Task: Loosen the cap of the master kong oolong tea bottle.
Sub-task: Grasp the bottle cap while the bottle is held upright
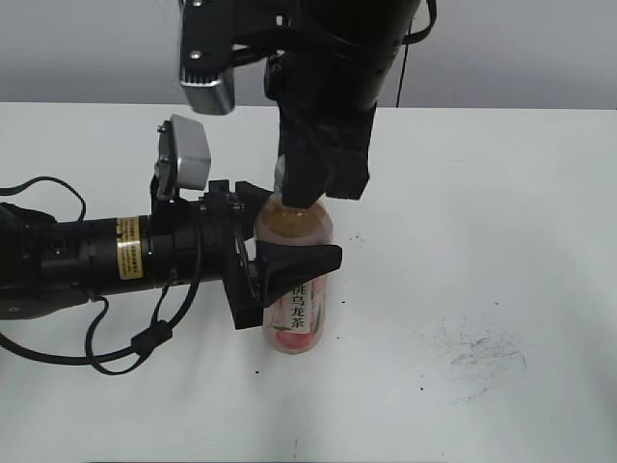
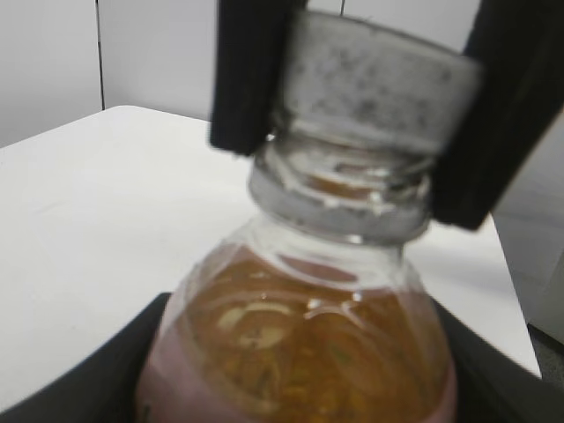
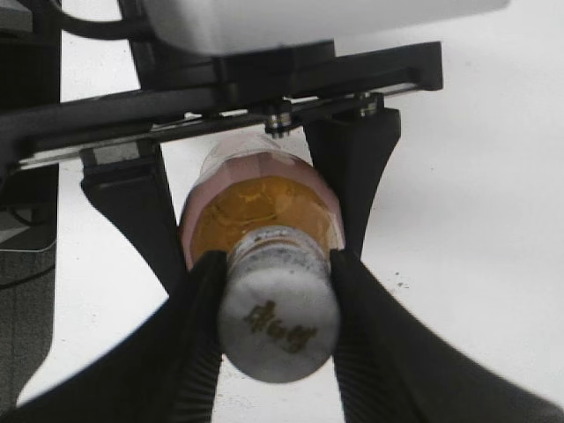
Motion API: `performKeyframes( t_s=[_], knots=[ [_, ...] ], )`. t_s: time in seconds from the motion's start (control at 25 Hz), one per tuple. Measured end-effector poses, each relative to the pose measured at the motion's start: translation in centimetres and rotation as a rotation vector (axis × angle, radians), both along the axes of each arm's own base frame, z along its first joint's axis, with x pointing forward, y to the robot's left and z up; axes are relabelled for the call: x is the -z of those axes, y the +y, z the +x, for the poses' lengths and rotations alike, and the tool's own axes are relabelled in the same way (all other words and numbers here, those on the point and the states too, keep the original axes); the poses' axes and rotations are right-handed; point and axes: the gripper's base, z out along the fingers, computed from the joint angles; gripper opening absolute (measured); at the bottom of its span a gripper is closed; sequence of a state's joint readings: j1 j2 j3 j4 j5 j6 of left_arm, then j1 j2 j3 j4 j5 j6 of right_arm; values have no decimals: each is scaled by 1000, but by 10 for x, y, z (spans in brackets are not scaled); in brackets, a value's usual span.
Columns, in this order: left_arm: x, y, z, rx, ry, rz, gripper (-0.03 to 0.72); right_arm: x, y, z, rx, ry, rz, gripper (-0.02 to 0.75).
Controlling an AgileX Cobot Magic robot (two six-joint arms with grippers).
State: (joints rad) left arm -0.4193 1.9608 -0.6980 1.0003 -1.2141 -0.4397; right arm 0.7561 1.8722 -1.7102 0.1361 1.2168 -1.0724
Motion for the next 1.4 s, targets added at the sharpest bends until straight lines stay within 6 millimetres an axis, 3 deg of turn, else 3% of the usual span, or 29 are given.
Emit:
performKeyframes(
  t_s=[0.52,1.4],
  knots=[
    [0,0,0,1,0,0,448,-1,0,0,-262,-79,-30,270],
    [0,0,0,-3,2,0,448,-6,2,2,-515,-157,-62,270]
  ],
)
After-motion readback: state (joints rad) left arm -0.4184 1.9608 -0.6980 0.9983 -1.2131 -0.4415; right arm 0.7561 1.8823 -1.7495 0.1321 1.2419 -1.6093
